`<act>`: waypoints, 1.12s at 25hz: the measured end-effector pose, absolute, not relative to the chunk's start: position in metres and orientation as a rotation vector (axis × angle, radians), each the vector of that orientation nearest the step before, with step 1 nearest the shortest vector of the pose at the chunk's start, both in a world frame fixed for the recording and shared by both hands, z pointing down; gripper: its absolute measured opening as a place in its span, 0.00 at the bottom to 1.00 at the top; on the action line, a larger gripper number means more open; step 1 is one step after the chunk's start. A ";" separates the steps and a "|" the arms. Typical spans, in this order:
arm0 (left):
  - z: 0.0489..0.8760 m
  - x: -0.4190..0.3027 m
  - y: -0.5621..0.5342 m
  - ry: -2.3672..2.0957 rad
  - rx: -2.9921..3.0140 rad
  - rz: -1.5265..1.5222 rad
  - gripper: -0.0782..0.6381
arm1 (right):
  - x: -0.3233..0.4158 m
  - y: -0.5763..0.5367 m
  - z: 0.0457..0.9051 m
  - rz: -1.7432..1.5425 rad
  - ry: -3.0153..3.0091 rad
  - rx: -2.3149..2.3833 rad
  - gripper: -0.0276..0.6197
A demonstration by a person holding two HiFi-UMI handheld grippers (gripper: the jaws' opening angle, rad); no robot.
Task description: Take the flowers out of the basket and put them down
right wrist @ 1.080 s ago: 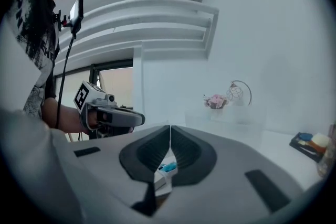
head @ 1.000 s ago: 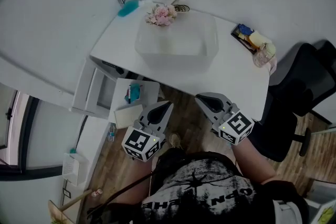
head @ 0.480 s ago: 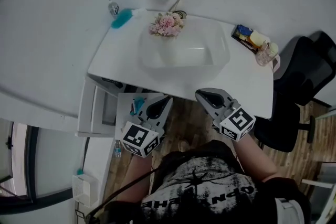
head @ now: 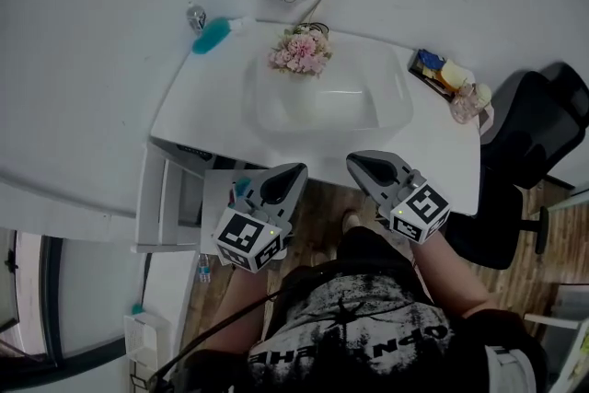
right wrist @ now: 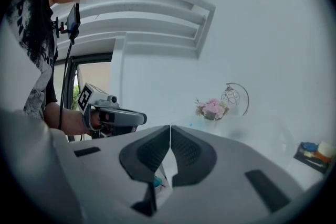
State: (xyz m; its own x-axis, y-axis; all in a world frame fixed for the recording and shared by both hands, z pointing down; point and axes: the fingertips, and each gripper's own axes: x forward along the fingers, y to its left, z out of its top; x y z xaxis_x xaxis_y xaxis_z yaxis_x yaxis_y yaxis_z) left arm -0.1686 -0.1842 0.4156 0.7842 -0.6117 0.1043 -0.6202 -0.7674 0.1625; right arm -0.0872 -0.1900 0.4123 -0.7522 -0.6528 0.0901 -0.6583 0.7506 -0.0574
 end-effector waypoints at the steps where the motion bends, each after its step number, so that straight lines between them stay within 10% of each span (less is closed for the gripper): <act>1: 0.415 -0.168 -0.188 -0.974 2.788 0.064 0.13 | -0.087 -0.195 0.410 0.128 -2.884 1.072 0.07; 28: 0.410 -0.185 -0.289 -1.193 2.654 0.032 0.13 | -0.080 -0.357 0.334 -0.099 -3.004 0.756 0.07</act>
State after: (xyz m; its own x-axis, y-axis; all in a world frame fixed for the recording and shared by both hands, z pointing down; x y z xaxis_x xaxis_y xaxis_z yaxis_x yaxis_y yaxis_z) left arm -0.1852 -0.2890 0.4096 0.6680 -0.7353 0.1140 -0.7404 -0.6415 0.2007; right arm -0.0800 -0.3568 0.3336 -0.8802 -0.4740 0.0257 -0.4712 0.8790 0.0725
